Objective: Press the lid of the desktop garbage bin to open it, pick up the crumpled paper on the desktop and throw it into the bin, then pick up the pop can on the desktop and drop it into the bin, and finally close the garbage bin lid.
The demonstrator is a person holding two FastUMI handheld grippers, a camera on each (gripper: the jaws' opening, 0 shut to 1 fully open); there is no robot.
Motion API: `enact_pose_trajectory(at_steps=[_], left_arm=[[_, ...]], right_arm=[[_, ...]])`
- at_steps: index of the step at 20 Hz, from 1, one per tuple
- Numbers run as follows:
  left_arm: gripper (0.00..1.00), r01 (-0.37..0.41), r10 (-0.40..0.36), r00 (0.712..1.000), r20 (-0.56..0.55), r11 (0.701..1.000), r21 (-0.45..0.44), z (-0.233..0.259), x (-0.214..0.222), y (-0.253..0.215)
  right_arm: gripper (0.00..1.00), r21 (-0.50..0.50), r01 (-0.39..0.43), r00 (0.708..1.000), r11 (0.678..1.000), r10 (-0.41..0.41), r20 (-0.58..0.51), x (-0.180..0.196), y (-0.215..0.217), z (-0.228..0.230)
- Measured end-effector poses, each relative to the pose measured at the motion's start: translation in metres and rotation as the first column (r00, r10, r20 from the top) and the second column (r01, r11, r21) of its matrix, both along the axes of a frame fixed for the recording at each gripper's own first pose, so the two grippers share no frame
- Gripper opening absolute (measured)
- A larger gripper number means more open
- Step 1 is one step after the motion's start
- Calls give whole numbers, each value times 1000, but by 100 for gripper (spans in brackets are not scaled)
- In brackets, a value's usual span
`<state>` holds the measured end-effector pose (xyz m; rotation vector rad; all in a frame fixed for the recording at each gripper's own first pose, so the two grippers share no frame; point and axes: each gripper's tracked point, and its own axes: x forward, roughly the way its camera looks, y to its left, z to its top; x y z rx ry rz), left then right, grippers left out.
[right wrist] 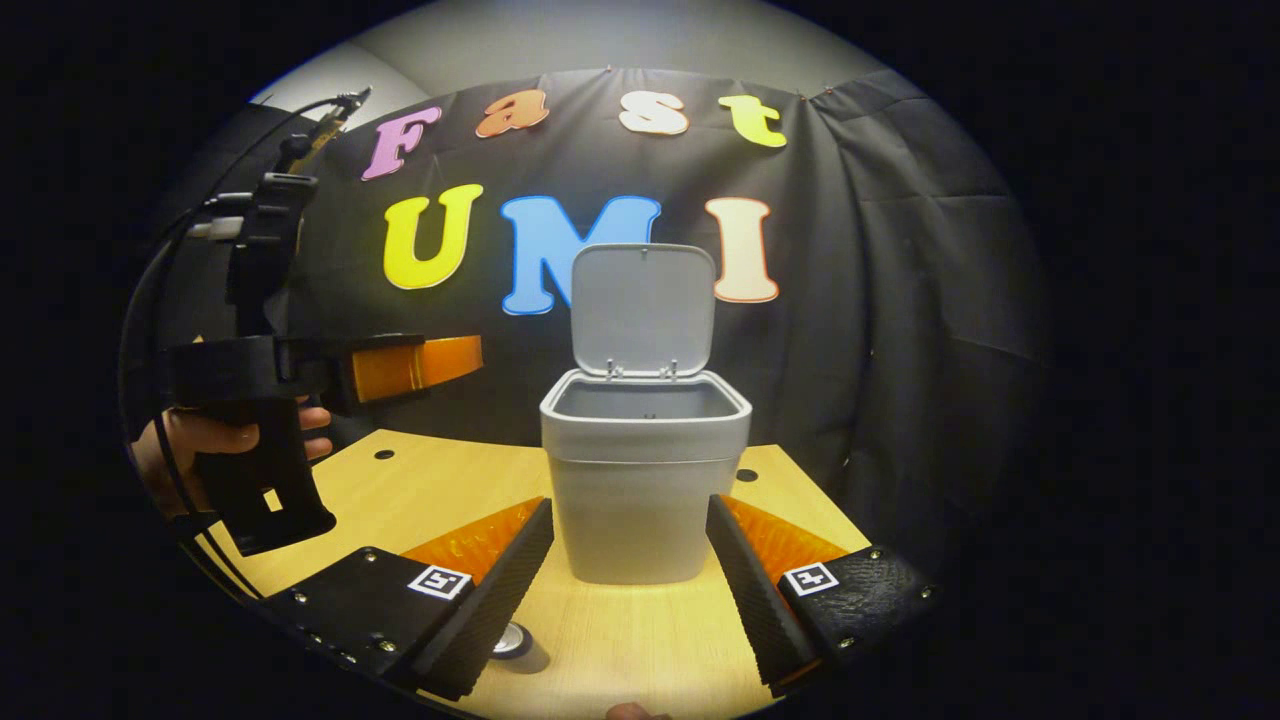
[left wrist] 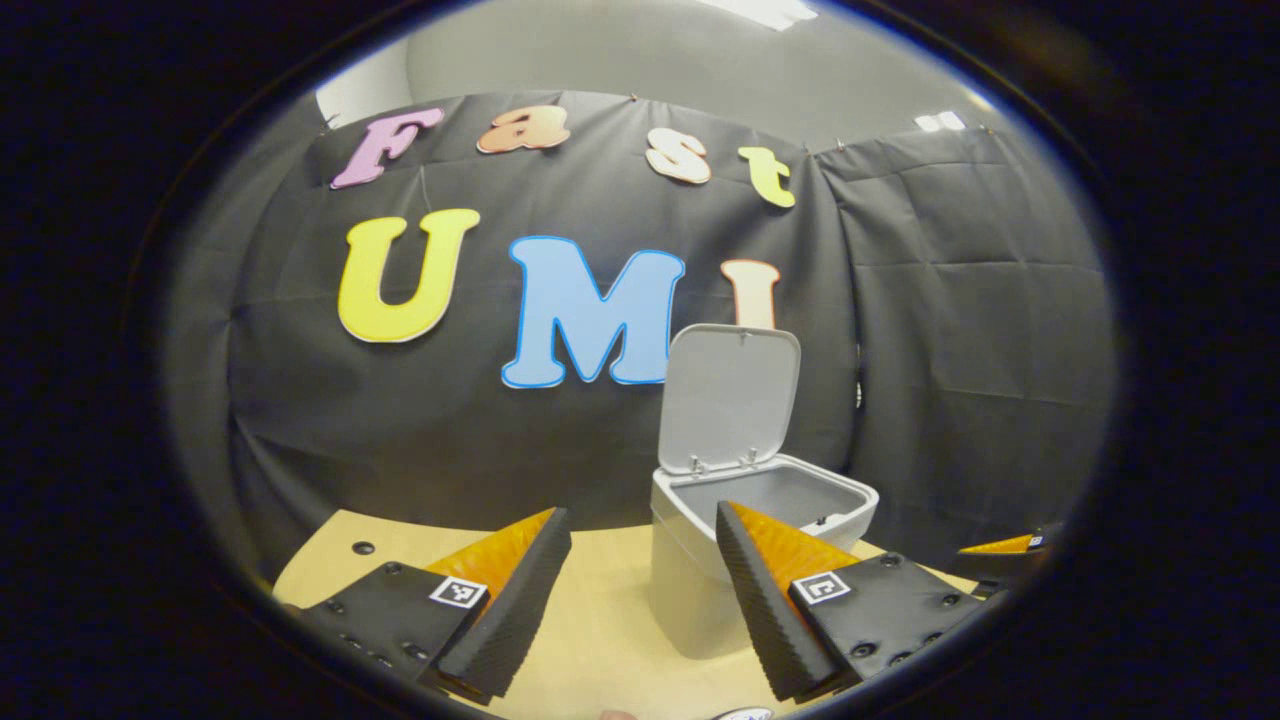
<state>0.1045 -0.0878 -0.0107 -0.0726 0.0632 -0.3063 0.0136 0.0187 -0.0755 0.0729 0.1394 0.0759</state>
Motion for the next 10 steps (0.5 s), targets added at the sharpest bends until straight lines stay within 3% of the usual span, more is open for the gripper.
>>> enact_pose_trajectory(at_steps=[10], left_arm=[[96, -210, 209, 978, -12, 977, -37, -20, -53, 93]], right_arm=[[98, -22, -192, 975, 981, 188, -115, 10, 60, -49]])
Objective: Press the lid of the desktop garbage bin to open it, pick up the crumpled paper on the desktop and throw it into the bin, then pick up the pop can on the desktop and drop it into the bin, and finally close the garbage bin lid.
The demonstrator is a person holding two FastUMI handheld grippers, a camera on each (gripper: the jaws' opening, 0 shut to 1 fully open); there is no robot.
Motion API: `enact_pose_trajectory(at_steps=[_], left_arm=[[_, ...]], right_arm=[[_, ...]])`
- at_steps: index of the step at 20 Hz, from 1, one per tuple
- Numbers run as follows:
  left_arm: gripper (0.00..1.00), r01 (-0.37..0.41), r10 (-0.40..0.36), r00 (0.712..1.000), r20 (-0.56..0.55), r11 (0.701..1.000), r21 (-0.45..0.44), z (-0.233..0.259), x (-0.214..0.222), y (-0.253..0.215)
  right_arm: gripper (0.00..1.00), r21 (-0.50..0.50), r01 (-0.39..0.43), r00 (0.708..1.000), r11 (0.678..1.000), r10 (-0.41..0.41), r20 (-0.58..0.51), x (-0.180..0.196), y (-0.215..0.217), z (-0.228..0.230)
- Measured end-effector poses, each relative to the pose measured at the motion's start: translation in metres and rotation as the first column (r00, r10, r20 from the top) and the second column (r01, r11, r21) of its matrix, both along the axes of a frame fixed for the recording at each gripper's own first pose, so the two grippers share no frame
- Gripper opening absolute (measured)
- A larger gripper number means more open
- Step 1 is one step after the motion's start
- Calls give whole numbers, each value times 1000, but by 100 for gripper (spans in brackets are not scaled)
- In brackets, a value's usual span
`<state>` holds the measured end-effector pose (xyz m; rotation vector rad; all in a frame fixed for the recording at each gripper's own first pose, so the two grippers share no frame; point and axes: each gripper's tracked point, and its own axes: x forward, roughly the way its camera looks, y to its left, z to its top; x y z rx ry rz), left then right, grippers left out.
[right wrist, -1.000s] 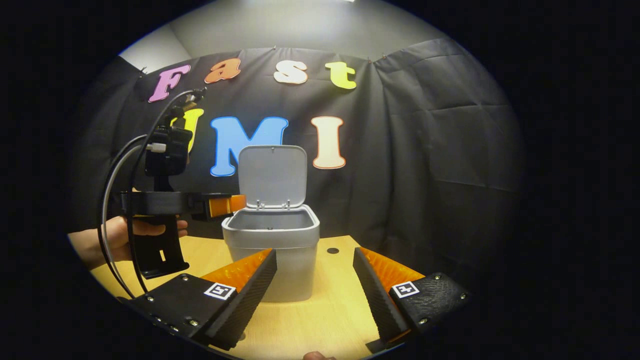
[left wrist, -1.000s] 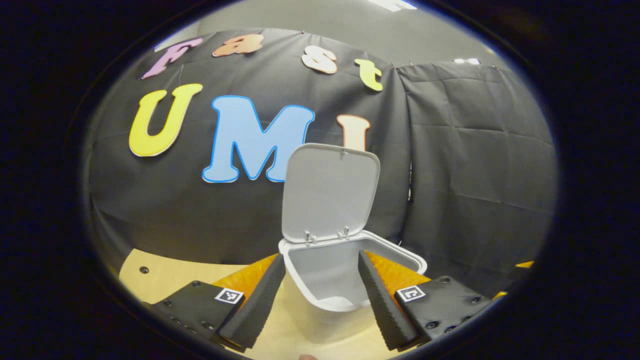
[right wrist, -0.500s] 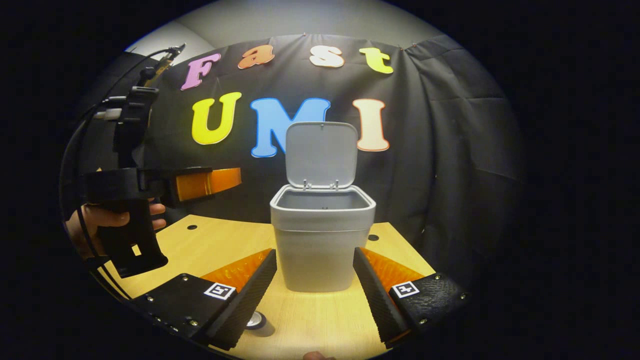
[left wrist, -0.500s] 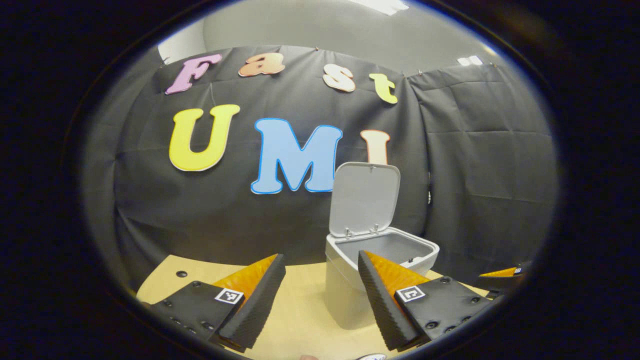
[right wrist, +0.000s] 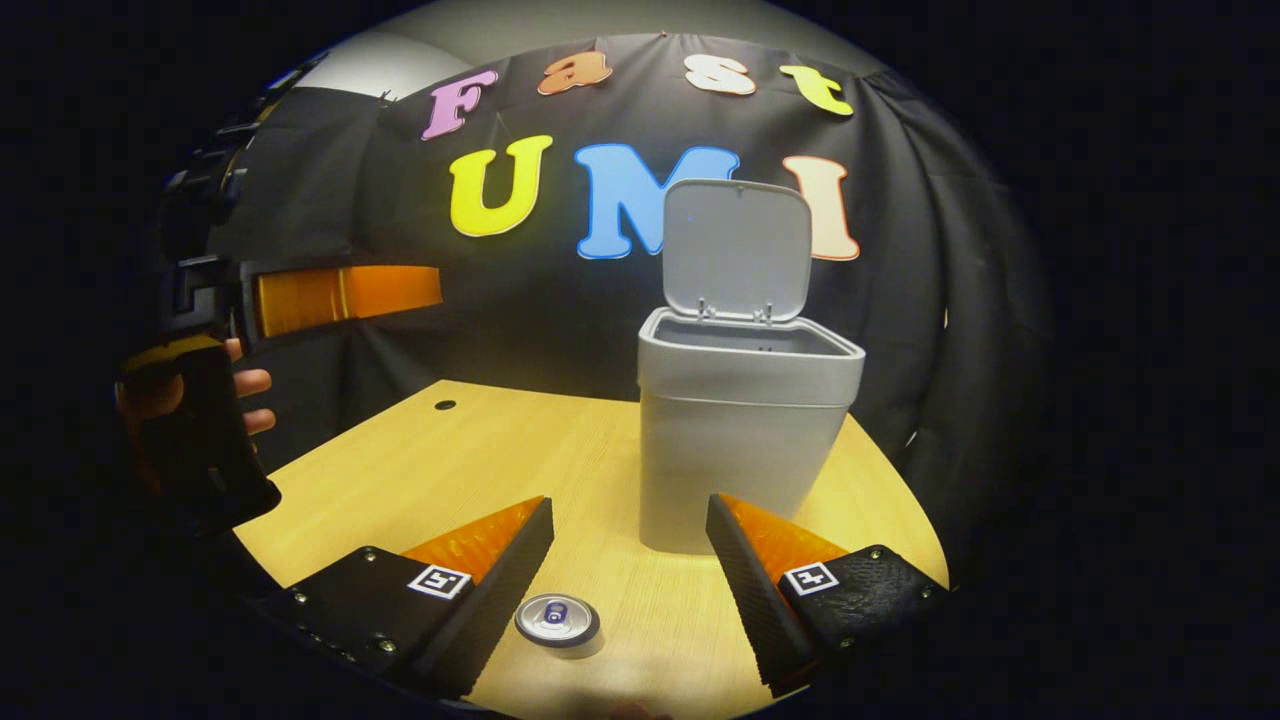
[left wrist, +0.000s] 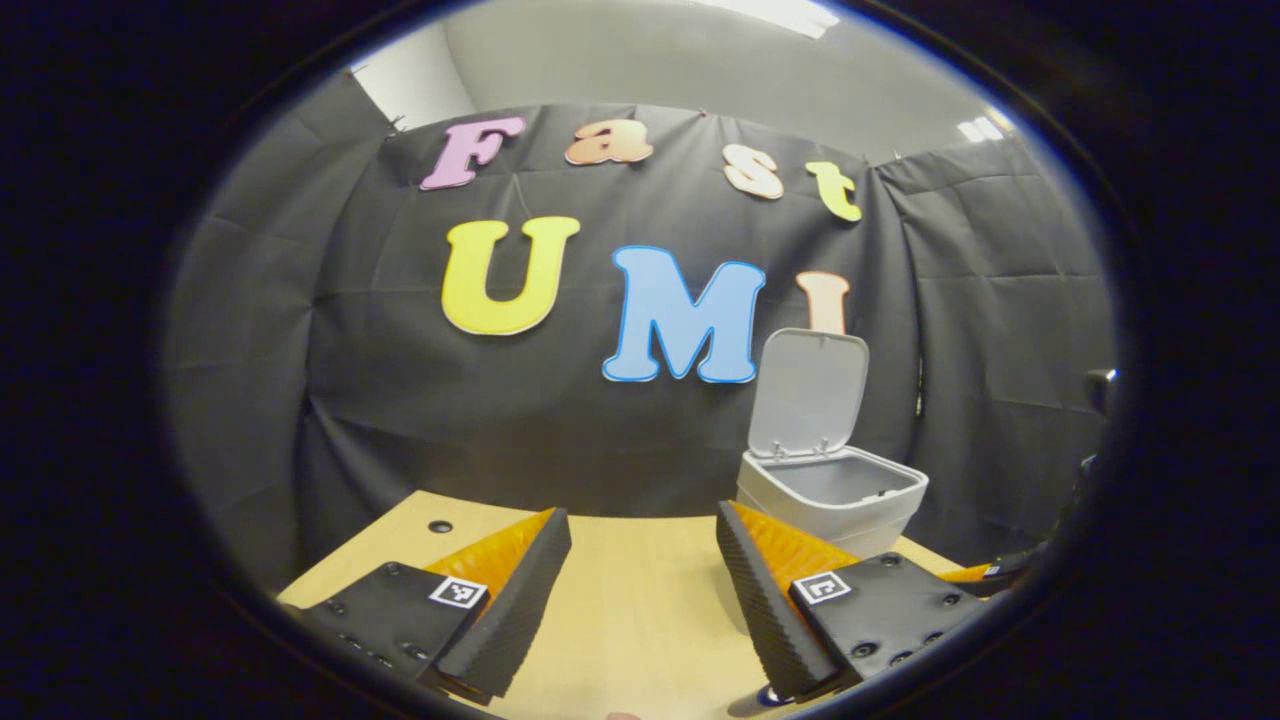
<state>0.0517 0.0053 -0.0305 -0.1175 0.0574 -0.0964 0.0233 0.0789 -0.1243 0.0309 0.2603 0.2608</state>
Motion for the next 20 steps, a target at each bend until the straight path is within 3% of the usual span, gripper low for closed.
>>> enact_pose_trajectory(at_steps=[9, 14, 20], left_arm=[[95, -111, 112, 993, -18, 992, 55, -14, -34, 48], [96, -105, 106, 994, -25, 993, 60, -16, -45, 44], [96, -83, 85, 995, -43, 995, 58, -22, -52, 38]], right_arm=[[98, 29, -141, 978, 990, 144, -150, -5, 41, -49], [98, 49, -167, 939, 985, 174, -297, -8, 53, -90], [99, 28, -153, 886, 988, 150, -439, -11, 55, -132]])
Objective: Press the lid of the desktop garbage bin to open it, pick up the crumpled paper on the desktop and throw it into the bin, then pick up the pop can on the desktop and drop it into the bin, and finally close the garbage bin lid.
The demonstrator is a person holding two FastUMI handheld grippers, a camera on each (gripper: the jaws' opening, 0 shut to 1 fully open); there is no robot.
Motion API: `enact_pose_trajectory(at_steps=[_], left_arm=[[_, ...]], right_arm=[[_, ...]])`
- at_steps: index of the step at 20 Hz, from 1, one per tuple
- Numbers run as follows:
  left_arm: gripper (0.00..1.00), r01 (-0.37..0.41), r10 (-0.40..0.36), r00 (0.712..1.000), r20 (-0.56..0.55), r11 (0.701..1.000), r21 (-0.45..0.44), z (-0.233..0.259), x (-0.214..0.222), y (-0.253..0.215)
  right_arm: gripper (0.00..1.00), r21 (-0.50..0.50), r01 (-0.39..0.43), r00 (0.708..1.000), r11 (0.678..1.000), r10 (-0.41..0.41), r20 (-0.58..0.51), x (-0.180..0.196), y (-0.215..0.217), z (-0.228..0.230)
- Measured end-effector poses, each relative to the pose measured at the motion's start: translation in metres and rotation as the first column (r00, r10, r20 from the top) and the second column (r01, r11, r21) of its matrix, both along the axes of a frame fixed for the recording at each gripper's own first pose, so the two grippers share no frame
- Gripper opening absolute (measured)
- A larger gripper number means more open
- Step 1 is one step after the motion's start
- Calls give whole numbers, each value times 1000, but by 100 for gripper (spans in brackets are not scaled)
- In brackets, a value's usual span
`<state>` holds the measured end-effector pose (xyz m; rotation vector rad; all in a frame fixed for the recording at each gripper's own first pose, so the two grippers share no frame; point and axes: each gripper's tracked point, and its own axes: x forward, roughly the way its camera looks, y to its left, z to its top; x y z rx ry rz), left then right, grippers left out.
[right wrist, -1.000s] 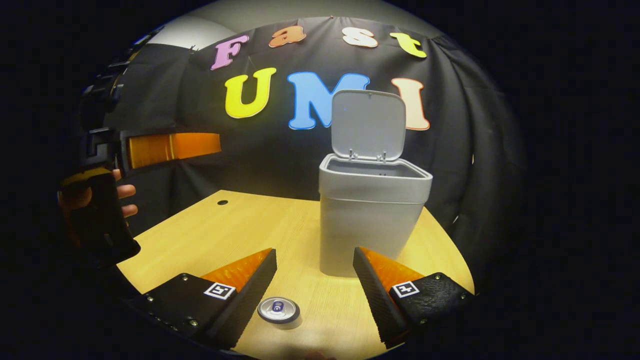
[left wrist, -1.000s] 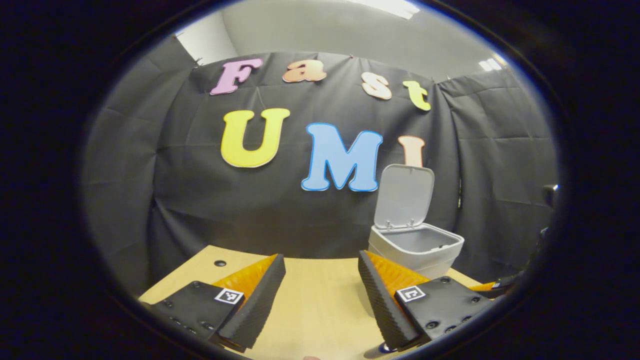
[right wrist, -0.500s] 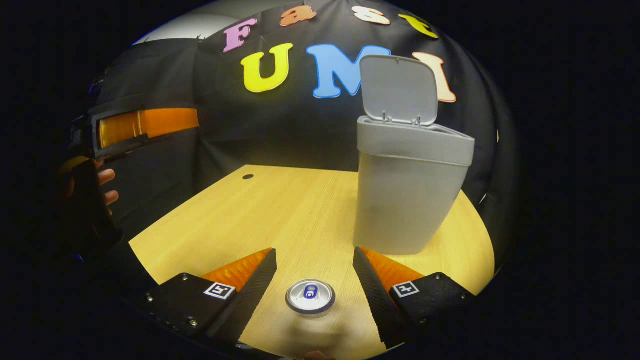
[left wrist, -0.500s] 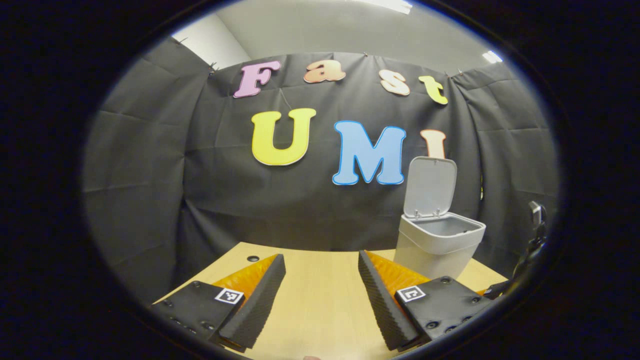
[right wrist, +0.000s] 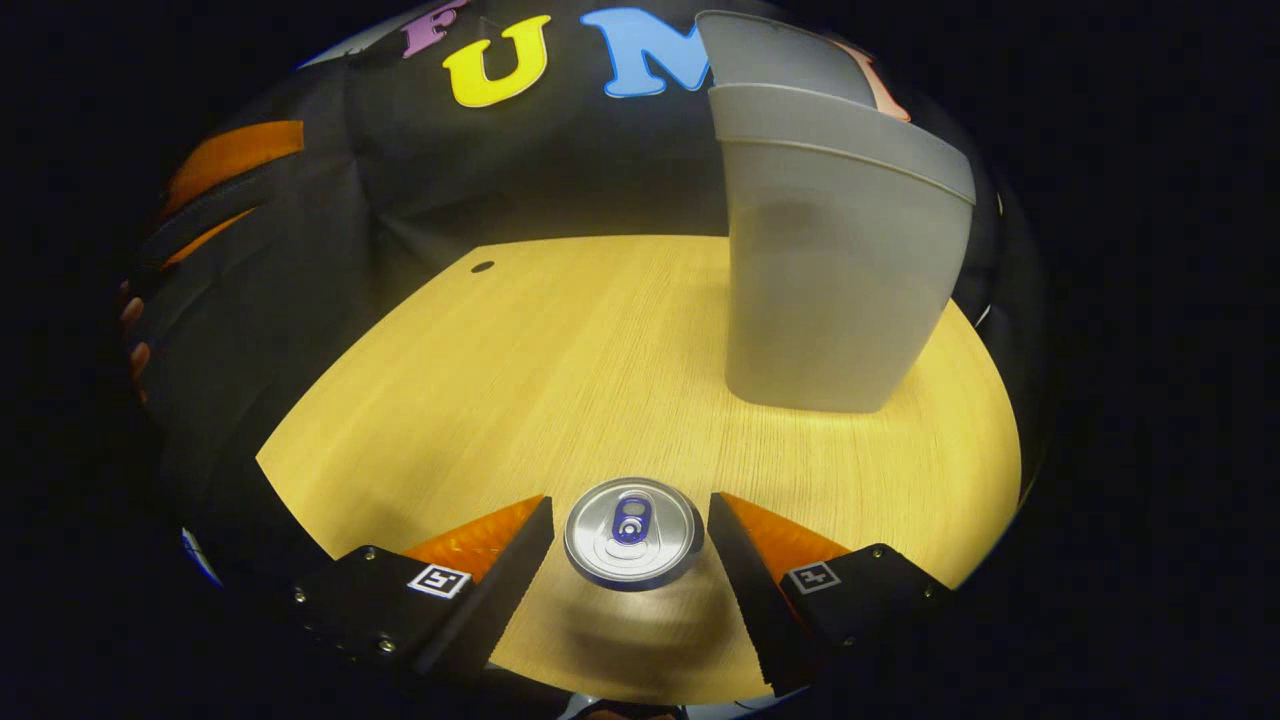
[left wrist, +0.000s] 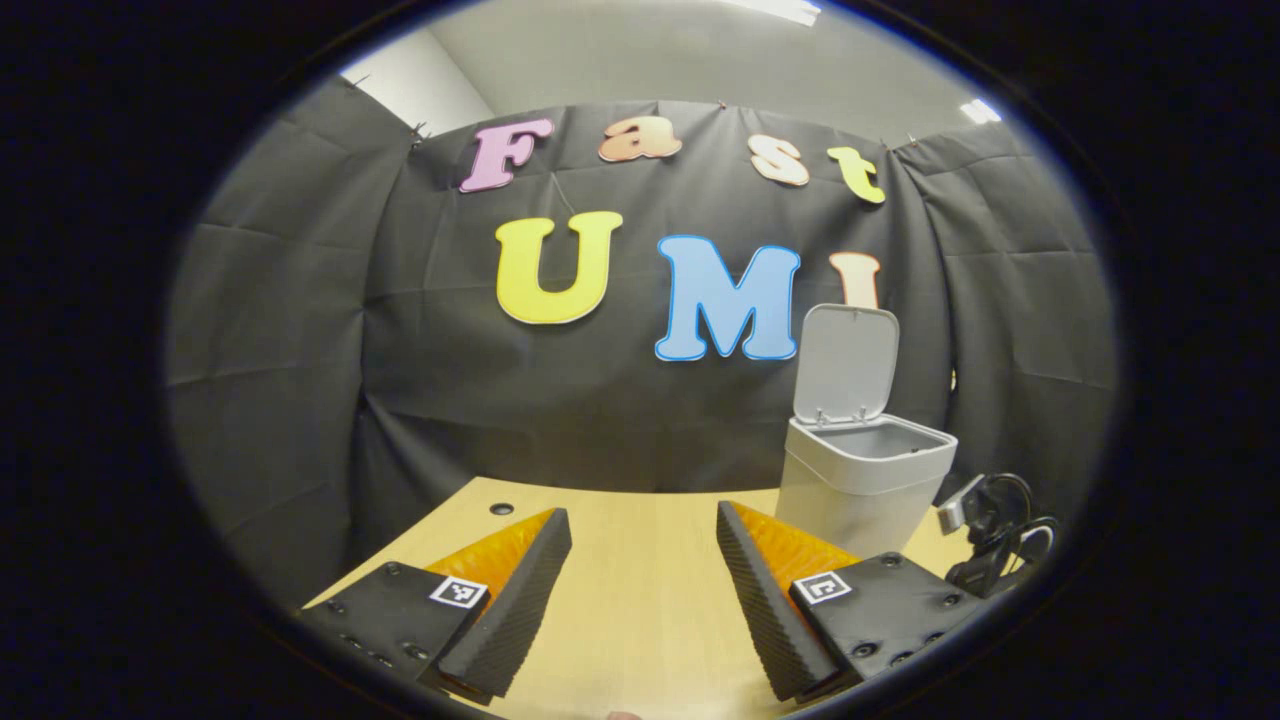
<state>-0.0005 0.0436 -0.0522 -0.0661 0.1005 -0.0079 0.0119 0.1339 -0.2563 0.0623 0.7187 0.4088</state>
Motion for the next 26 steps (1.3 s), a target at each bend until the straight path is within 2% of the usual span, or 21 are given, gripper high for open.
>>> enact_pose_trajectory(at_steps=[5, 7, 9, 13, 21, 26], left_arm=[[96, 2, -2, 1000, -18, 1000, -18, -8, -1, -1], [96, -1, 1, 1000, -30, 1000, -15, -12, -1, 0], [96, -3, 3, 1000, -31, 1000, -14, -14, -1, 1], [96, -7, 6, 1000, -31, 1000, -13, -13, -2, 2], [96, -8, 7, 999, -46, 1000, -20, -17, 4, -1], [96, -1, 0, 999, -37, 1000, -25, -14, 5, -5]], right_arm=[[98, -31, -12, 1000, 999, 11, -14, -4, -1, -14], [88, -44, -15, 1000, 999, 15, -3, -3, -1, -16], [84, -64, -21, 1000, 998, 21, 4, -2, -4, -17], [84, -56, -36, 999, 998, 38, 21, 0, -5, -7], [84, -20, -18, 990, 1000, 20, 138, -7, -26, 51], [84, 22, 14, 971, 1000, -19, 239, 2, -40, 107]])
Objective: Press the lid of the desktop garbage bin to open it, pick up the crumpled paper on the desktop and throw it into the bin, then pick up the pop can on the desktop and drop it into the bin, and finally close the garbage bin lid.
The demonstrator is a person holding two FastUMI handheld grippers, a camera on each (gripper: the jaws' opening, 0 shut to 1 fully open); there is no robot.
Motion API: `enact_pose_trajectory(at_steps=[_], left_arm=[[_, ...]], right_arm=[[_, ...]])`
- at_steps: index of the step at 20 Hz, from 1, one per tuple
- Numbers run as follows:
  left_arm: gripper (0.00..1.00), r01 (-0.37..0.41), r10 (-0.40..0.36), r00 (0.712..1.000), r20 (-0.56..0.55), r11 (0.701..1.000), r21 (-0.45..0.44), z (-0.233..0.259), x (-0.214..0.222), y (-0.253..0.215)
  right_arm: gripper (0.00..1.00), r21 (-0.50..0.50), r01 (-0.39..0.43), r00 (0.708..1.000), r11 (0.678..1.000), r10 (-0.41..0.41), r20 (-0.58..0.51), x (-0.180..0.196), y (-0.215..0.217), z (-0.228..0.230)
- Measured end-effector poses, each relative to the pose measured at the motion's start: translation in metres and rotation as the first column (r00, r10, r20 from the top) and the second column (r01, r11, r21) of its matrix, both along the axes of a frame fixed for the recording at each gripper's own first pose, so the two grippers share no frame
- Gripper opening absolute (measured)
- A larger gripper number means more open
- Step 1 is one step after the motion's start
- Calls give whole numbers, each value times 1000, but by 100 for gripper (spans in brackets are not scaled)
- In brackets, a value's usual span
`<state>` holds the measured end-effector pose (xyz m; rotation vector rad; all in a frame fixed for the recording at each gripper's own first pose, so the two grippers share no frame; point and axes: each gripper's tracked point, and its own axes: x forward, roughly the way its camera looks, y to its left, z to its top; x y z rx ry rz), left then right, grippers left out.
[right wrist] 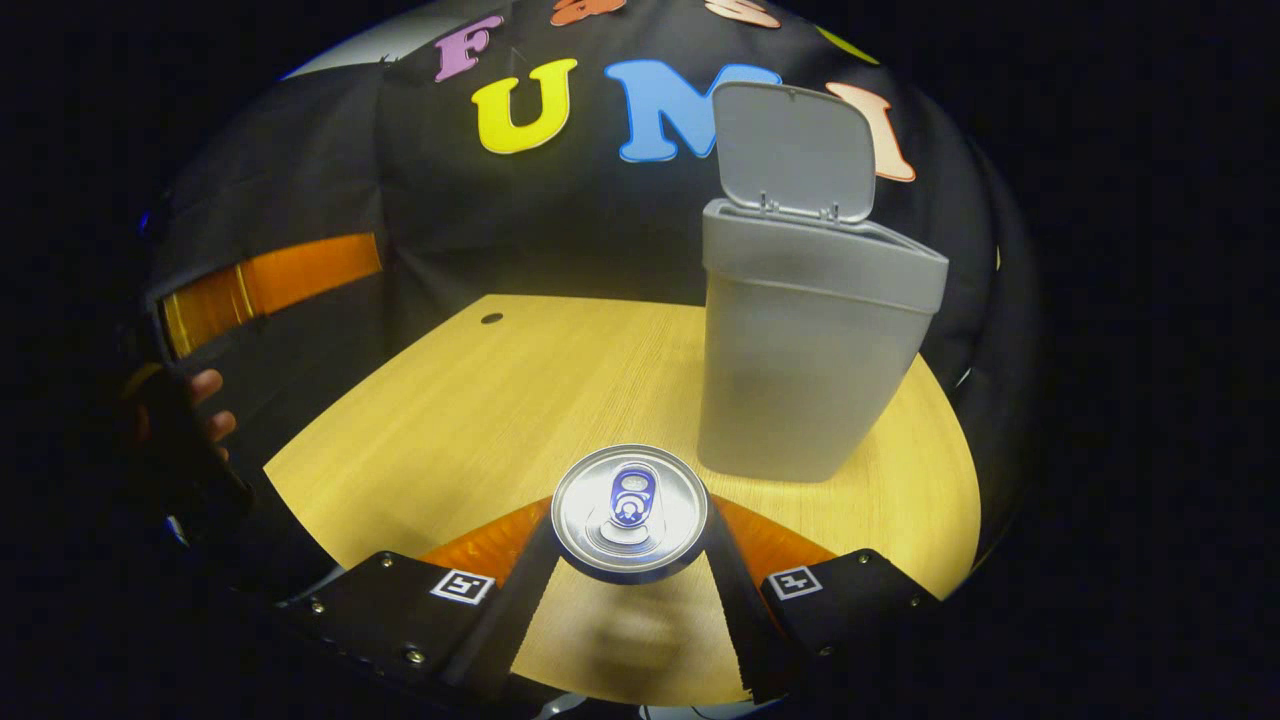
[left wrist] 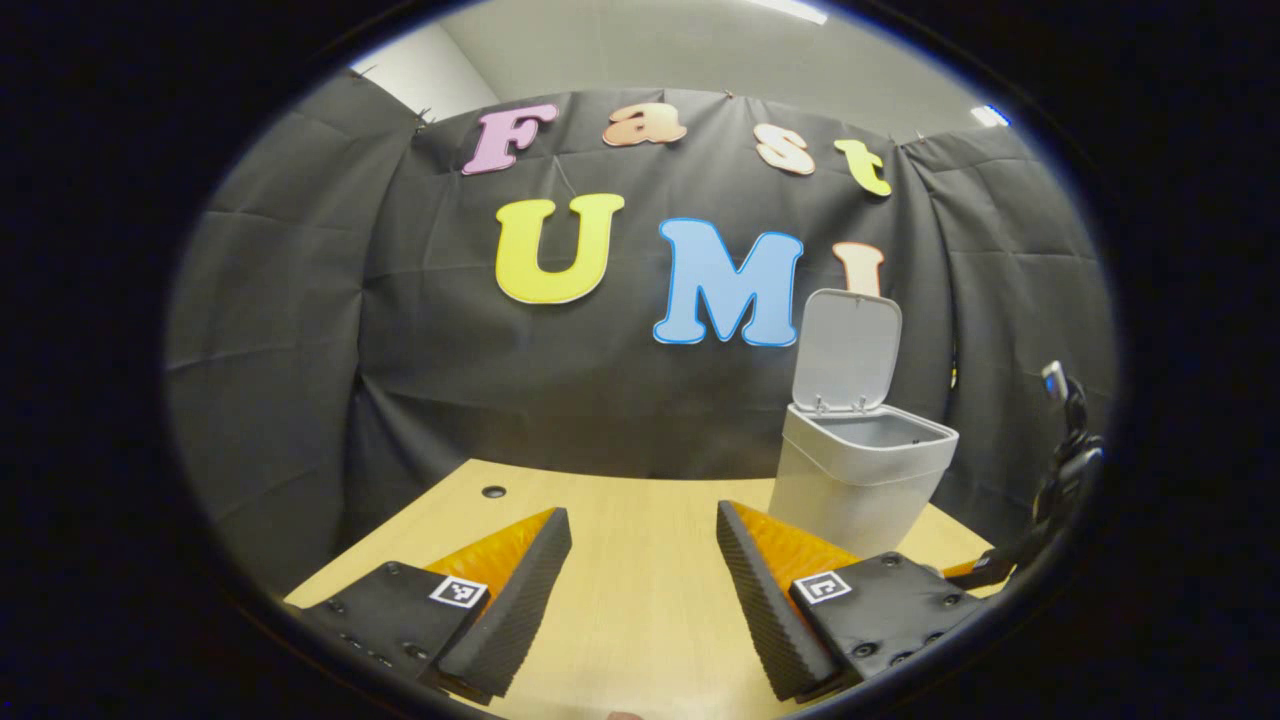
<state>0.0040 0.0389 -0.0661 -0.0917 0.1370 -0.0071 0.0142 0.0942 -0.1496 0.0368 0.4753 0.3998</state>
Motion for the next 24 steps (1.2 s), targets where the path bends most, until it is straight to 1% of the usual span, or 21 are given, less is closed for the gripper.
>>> enact_pose_trajectory(at_steps=[4, 10, 13, 19, 24], left_arm=[[96, 2, -1, 1000, 4, 1000, -7, 0, 3, -2], [95, -2, 2, 1000, 16, 1000, -16, 6, 5, -7], [95, -8, 8, 1000, 21, 1000, -10, 9, 5, -6], [96, -14, 14, 1000, 19, 1000, -6, 10, 5, -7], [96, -14, 14, 1000, 24, 1000, 0, 15, 5, -10]], right_arm=[[84, 28, 43, 994, 999, -45, 98, 10, -21, 47], [84, 32, 116, 969, 993, -121, 217, 26, -52, 94], [83, 48, 146, 951, 988, -153, 270, 36, -62, 113], [83, 127, 175, 915, 976, -209, 346, 52, -73, 154], [83, 138, 196, 878, 971, -236, 416, 71, -86, 184]])
